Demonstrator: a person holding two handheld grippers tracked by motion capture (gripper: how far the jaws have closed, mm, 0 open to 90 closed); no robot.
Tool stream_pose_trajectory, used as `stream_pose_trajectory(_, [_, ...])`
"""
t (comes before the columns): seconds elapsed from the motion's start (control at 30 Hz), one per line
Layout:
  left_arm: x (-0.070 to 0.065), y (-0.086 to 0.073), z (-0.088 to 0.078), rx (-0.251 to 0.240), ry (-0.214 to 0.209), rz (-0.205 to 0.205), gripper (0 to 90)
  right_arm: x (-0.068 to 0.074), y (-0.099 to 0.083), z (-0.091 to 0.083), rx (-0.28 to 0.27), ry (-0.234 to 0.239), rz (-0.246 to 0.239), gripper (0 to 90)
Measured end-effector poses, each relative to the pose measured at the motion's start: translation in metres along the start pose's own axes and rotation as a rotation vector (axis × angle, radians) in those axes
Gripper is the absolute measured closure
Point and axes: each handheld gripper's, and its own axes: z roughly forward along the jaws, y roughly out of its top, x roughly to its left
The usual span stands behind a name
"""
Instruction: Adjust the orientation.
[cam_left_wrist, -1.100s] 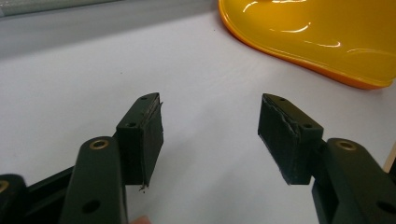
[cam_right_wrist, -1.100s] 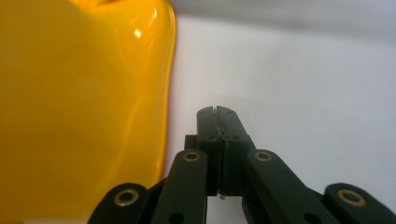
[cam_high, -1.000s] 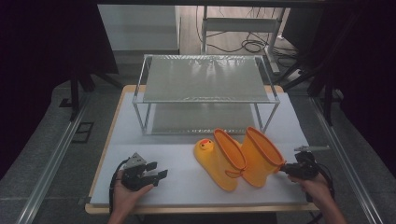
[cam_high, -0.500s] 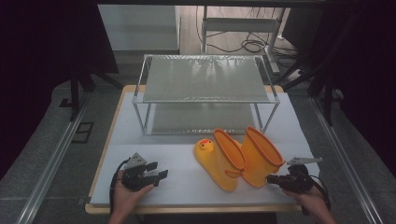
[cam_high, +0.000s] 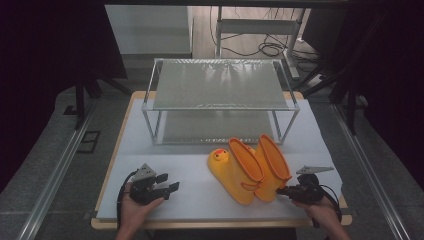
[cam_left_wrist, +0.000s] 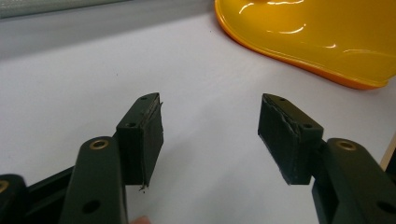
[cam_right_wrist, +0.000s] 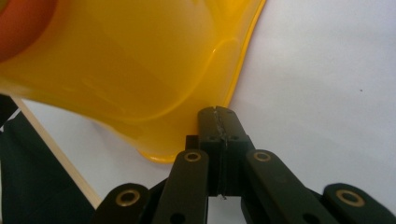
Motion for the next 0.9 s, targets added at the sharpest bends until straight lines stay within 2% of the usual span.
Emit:
stream_pose_trajectory(0.1, [0.001,0.0,0.0,-0.003,-0.001,-0.001,40.1,-0.003,-0.002,-0.002,-0.008,0.004,0.015,87.7])
stream_pose_trajectory(0.23, [0.002,0.0,0.0,-0.003,-0.001,-0.003,40.1,-0.005,-0.011,-0.013,-0.033,0.0,0.036,87.7])
stream_pose_trajectory(0.5, [-0.001,0.001,-0.001,-0.003,-0.001,0.003,40.0,0.013,-0.025,-0.025,-0.044,0.031,0.003,86.7])
stream_pose_trajectory(0.6, [-0.001,0.001,-0.001,-0.004,0.001,0.004,40.1,0.016,-0.024,-0.025,-0.048,0.031,-0.007,86.1])
stream_pose_trajectory(0.73, [0.0,0.001,-0.002,-0.006,0.001,0.0,40.0,0.013,-0.022,-0.024,-0.051,0.022,0.004,84.9])
stream_pose_trajectory(0.9, [0.0,0.001,-0.001,-0.006,0.001,-0.004,40.0,0.006,-0.007,-0.039,-0.077,0.001,0.02,73.4])
